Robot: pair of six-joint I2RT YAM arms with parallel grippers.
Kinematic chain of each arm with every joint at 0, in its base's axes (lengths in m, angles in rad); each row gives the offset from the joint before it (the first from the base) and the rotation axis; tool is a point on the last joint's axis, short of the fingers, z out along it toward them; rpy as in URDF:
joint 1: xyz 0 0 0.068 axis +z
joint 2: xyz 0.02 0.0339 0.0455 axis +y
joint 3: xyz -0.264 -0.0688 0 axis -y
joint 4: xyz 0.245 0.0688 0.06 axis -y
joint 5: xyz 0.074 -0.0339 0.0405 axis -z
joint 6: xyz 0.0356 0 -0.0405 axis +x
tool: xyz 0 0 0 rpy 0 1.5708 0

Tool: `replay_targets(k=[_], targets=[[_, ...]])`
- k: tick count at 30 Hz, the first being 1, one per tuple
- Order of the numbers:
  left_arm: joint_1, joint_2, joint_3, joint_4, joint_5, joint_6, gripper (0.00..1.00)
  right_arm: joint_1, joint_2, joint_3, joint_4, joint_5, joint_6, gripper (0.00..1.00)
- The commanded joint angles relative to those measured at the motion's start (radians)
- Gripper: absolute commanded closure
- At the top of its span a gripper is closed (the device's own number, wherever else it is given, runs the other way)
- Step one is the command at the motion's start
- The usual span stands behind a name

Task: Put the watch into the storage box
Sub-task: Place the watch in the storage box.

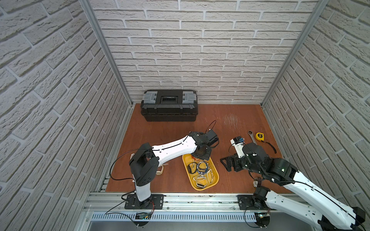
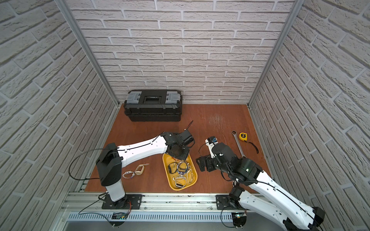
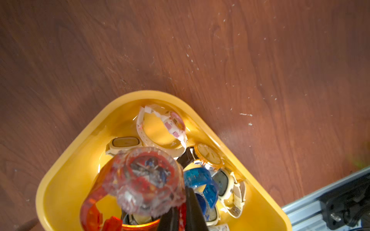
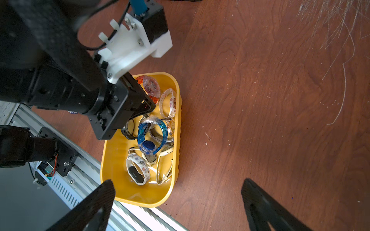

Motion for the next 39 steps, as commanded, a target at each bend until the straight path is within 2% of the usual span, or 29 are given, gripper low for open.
replay_targets(k=[1,6,16,21,23,29,32,36,39], targets=[[0.005,0.025,-0.008,0.022,-0.003,-0.003,0.97,-0.003,0.024,-0.001,0.067,-0.028,0.016,0.00],[0.016,0.073,-0.004,0.040,-0.006,0.013,0.97,-0.002,0.071,-0.004,0.066,-0.052,0.016,0.00],[0.023,0.135,0.007,0.064,0.014,0.035,0.97,-0.003,0.028,-0.014,0.053,-0.017,0.015,0.00],[0.022,0.163,0.034,0.085,0.016,0.054,0.93,-0.003,0.024,-0.016,0.047,-0.014,0.015,0.00],[0.023,0.177,0.049,0.084,0.018,0.060,0.90,-0.002,0.023,-0.017,0.046,-0.014,0.015,0.00],[0.022,0.171,0.056,0.096,0.024,0.070,0.70,-0.003,0.015,-0.025,0.047,-0.013,0.022,0.00],[0.021,0.151,0.055,0.084,0.024,0.066,0.56,-0.003,0.014,-0.027,0.049,-0.015,0.022,0.00],[0.018,0.094,0.047,0.061,-0.005,0.055,0.40,-0.003,0.020,-0.027,0.066,-0.025,0.025,0.00],[0.016,0.030,0.045,0.041,-0.028,0.043,0.35,-0.003,0.027,-0.028,0.081,-0.034,0.026,0.00]])
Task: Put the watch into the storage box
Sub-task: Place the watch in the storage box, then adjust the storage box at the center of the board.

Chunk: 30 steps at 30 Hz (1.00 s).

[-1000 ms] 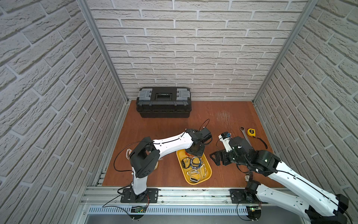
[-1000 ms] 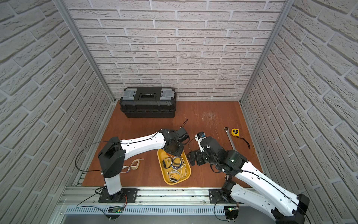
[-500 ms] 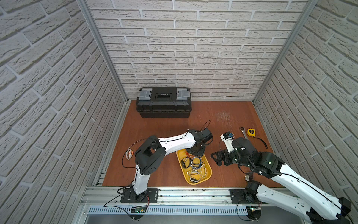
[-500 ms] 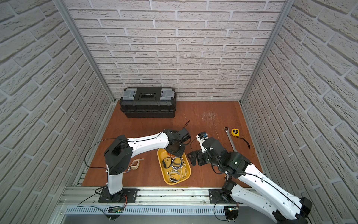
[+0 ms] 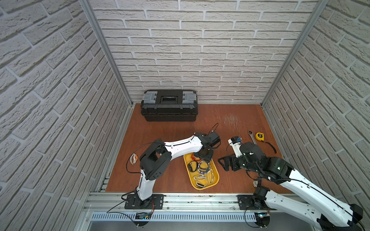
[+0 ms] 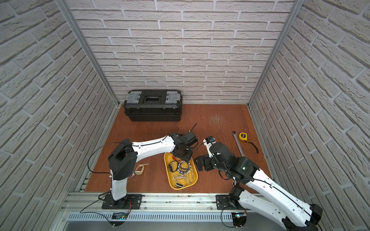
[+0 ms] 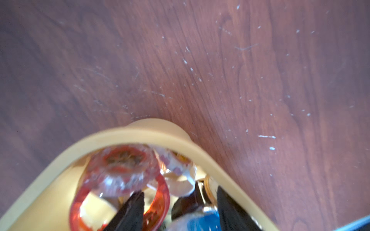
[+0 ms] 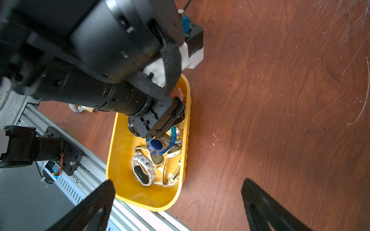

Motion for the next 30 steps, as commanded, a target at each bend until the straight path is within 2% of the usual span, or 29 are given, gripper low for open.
replay_targets(k=[1,7,10,13,17,22,25,30], targets=[[0.000,-0.116,0.007,-0.024,-0.033,-0.013,0.33,-0.003,0.004,-0.013,0.049,-0.007,0.007,0.00],[0.010,-0.237,-0.008,-0.064,-0.068,-0.044,0.26,-0.003,0.025,-0.008,0.070,-0.013,0.007,0.00],[0.051,-0.366,-0.142,-0.045,-0.105,-0.114,0.26,-0.002,0.035,-0.009,0.088,0.001,0.013,0.00],[0.138,-0.522,-0.353,0.012,-0.092,-0.204,0.35,-0.005,0.067,-0.013,0.101,0.023,0.019,0.00],[0.211,-0.621,-0.501,0.030,-0.105,-0.255,0.52,-0.019,0.145,-0.005,0.109,0.058,0.042,0.00],[0.244,-0.534,-0.539,0.093,-0.072,-0.246,0.72,-0.088,0.241,0.008,0.124,0.040,0.060,0.00],[0.245,-0.438,-0.525,0.156,-0.033,-0.229,0.80,-0.116,0.270,0.006,0.126,0.021,0.062,0.00],[0.240,-0.313,-0.458,0.204,-0.014,-0.204,0.84,-0.133,0.266,-0.010,0.126,0.010,0.062,0.00]])
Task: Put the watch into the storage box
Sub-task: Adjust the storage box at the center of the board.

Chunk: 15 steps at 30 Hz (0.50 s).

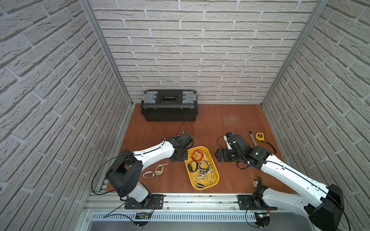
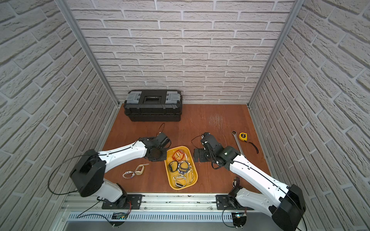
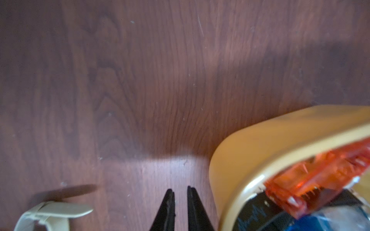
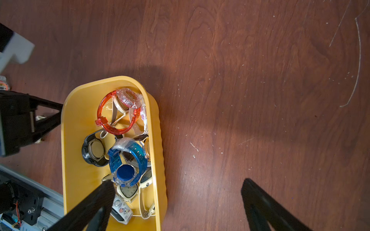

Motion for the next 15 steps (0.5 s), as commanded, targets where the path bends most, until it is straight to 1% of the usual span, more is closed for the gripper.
replay_targets(k=[1,7,10,12,15], targets=[[-0.002,0.049,0.070,0.069,0.022,0.024,0.84,-0.011,-0.018,-0.014,0.033,-0.011,0.010,0.00],[0.011,0.154,0.188,0.091,0.016,0.054,0.82,-0.019,-0.046,-0.037,0.030,-0.012,0.008,0.00],[0.023,0.182,0.222,0.099,0.017,0.061,0.82,-0.021,-0.054,-0.053,0.033,-0.013,0.011,0.00],[0.025,0.176,0.224,0.086,0.015,0.064,0.82,-0.023,-0.057,-0.054,0.028,-0.019,0.008,0.00],[0.028,0.100,0.164,0.058,-0.031,0.054,0.81,-0.023,-0.073,-0.049,0.037,-0.048,-0.009,0.00]])
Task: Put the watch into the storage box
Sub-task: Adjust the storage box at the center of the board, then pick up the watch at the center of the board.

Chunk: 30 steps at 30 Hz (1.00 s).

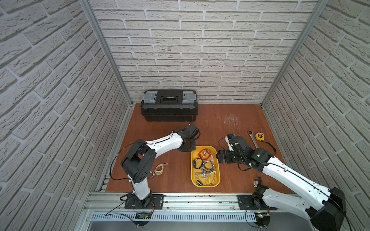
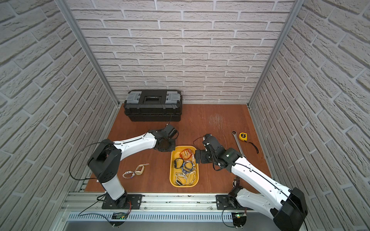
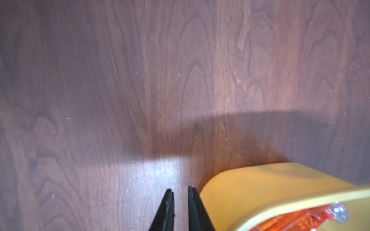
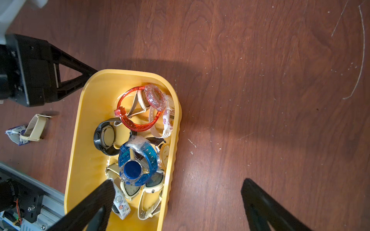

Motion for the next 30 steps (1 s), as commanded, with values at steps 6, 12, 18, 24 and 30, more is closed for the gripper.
replay_targets(k=[6,12,18,24,30], targets=[[0.012,-0.427,-0.162,-0.115,-0.158,-0.022,0.45,0.001,0.024,0.051,0.061,-0.198,-0.070,0.00],[0.110,-0.757,-0.245,-0.277,-0.151,-0.065,0.08,0.151,0.173,0.201,0.065,-0.231,-0.097,0.01],[0.232,-0.747,-0.341,-0.345,-0.017,-0.017,0.10,0.186,0.258,0.313,0.011,-0.182,-0.082,0.02],[0.236,-0.611,-0.390,-0.230,0.030,-0.013,0.25,0.186,0.208,0.300,-0.019,-0.141,-0.068,0.02],[0.238,-0.473,-0.395,-0.192,0.018,0.020,0.36,0.186,0.115,0.236,-0.026,-0.133,-0.064,0.01]])
